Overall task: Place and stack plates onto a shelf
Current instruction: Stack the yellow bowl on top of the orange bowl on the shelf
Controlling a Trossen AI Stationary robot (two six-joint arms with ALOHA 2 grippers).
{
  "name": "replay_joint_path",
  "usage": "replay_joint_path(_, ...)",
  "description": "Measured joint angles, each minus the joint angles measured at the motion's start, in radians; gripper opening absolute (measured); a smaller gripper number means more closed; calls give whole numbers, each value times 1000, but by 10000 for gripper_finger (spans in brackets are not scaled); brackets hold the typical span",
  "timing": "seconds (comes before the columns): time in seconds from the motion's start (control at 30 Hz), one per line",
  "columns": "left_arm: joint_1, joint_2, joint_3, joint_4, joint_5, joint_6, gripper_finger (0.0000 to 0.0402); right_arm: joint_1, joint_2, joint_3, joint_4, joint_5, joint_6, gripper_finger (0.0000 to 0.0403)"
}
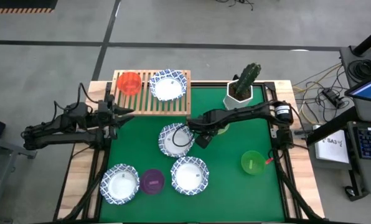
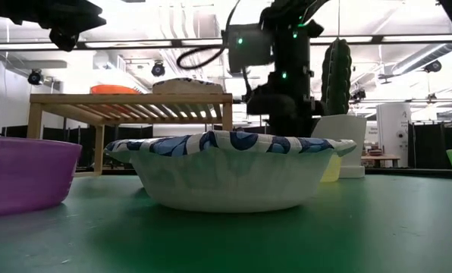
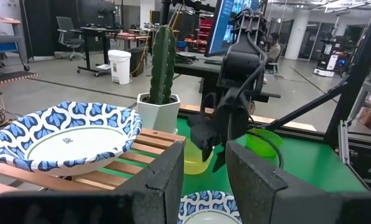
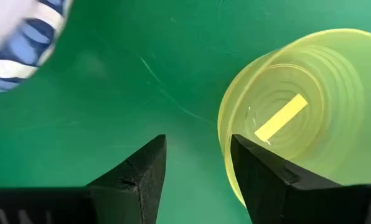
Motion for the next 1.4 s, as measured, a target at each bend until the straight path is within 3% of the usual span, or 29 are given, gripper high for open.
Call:
replay_joint_path(0.3, 0, -2, 0, -3, 0, 7, 103, -9, 28, -3, 25, 72, -29, 157)
replay_joint_path(0.43, 0, -3, 0, -3, 0, 7, 103, -11, 63, -4, 40, 94, -35, 114)
replay_joint_path(0.63, 0, -4, -3, -3, 0, 8, 103, -9, 91, -4, 32, 89, -86, 18)
replay_joint_path(0.97, 0, -5, -6, 2, 0, 13, 103, 7, -76, 70, -131, -148, -93, 9)
replay_joint_path(1.13, 0, -9, -7, 21, 0, 21, 103, 47, -211, 154, -107, -316, -172, 9)
replay_joint_path(1.4, 0, -56, -7, 144, 0, 64, 103, 78, -301, 309, 157, -210, -402, 8)
